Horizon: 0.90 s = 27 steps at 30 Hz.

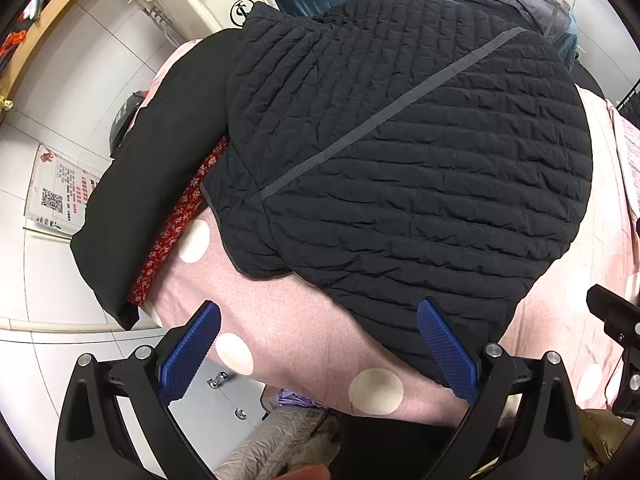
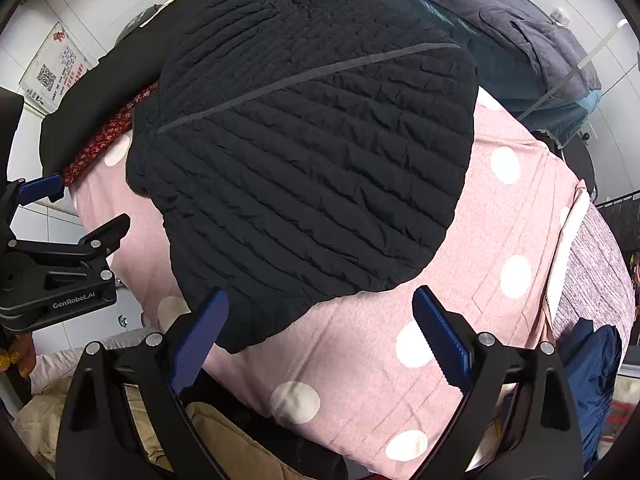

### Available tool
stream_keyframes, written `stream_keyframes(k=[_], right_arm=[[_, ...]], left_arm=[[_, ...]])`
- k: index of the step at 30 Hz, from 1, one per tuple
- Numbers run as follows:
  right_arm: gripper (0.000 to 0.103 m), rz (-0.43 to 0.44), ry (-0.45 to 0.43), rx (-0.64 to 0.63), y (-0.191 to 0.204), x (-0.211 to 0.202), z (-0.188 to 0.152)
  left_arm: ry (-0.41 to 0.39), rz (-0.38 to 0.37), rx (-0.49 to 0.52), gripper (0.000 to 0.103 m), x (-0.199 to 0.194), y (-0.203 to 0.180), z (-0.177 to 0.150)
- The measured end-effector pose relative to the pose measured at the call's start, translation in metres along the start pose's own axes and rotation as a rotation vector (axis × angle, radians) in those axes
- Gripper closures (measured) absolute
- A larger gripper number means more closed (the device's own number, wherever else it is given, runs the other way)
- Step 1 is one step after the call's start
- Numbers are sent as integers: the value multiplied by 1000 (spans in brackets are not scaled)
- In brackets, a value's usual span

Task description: Fold large clothes

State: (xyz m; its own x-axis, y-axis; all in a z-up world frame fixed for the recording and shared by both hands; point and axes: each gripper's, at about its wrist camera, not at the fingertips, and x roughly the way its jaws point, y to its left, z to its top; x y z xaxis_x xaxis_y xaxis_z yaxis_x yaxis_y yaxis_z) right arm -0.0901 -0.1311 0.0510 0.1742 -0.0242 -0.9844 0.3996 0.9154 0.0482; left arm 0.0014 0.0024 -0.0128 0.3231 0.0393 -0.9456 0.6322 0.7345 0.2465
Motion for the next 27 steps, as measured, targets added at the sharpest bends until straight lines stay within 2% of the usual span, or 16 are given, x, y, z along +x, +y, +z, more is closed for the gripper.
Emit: stream_keyframes(k=[27], right_arm=[[11,1,-3,-15,3,-2,-3]], left_arm=[[29,-15,0,6,2,-4,2]])
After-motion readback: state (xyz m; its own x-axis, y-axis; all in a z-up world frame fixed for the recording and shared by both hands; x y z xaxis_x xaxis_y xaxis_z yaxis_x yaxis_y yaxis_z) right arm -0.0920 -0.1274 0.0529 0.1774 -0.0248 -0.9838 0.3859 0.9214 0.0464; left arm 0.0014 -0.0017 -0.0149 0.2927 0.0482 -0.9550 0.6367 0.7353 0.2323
